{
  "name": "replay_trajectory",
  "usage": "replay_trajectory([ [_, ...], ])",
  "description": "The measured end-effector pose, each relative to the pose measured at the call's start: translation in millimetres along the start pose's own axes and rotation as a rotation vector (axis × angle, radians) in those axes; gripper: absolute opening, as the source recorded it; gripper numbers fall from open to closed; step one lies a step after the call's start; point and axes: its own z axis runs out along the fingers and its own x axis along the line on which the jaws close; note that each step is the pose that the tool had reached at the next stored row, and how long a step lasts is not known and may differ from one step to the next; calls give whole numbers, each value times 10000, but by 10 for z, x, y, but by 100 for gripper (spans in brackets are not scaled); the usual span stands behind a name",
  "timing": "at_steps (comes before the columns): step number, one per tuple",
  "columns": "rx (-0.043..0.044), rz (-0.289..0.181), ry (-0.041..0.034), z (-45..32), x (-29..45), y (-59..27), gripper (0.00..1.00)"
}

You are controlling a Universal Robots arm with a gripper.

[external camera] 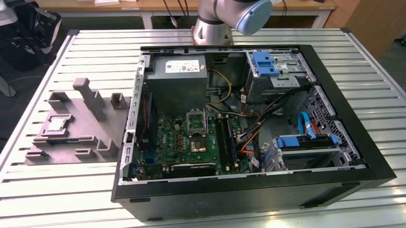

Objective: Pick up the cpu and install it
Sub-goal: 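Reach for the cpu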

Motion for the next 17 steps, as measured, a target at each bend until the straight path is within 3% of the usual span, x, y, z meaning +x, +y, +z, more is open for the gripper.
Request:
replay_trajectory([
  [17,0,0,0,0,49,-4,11],
])
